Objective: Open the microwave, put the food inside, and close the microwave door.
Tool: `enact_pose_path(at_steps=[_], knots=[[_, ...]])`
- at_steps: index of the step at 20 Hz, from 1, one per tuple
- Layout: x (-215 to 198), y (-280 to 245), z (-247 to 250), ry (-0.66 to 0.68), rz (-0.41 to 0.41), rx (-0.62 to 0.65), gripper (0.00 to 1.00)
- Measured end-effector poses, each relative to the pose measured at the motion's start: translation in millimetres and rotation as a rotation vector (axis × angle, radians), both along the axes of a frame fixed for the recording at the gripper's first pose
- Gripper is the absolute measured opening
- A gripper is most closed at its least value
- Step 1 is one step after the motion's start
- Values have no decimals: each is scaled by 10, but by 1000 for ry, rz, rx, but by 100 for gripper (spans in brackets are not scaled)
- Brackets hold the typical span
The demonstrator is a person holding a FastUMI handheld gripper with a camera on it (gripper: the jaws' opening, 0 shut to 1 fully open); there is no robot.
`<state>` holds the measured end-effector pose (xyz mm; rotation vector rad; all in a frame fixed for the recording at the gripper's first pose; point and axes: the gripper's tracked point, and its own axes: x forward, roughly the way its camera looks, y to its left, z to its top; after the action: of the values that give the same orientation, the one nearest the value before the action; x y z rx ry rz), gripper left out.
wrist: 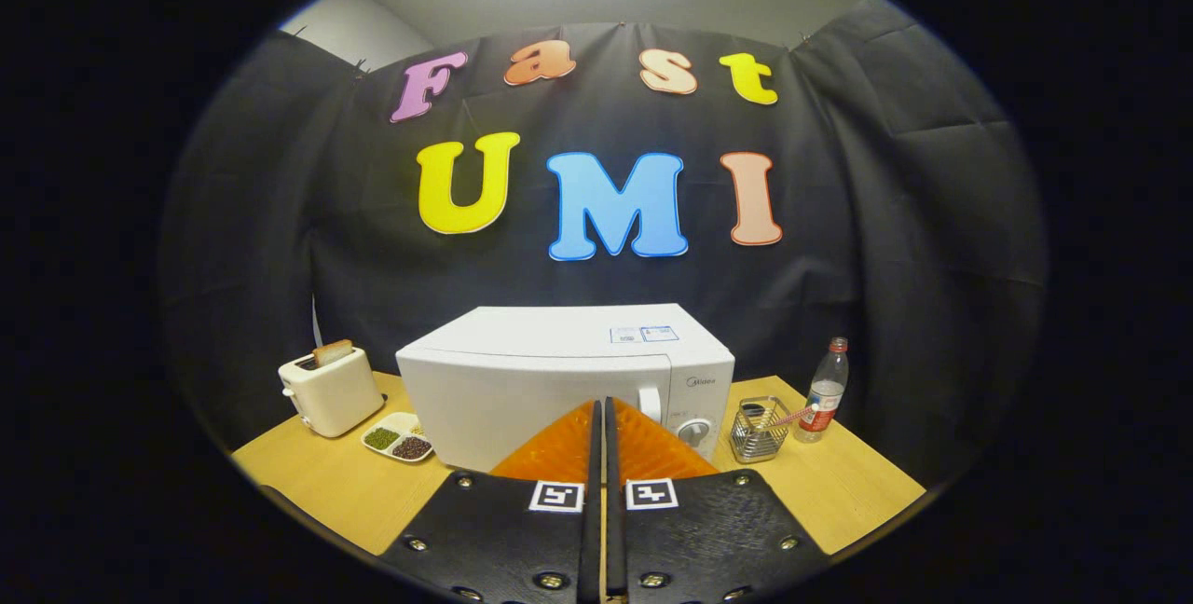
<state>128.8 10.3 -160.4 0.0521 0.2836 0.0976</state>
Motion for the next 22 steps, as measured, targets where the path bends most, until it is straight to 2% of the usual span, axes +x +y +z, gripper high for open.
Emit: enact_pose_path(at_steps=[8,11,13,14,15,16,18,22], knots=[[-691,24,229,-40,-34,9,2],[-910,115,258,-43,-11,10,3],[-1022,105,294,-57,-12,1,15],[-1070,122,318,-65,-8,0,34],[-1106,142,330,-72,-7,0,48],[-1142,143,332,-76,-10,0,76],[-1168,148,344,-82,-17,9,99],[-1236,187,443,-99,-7,29,98]])
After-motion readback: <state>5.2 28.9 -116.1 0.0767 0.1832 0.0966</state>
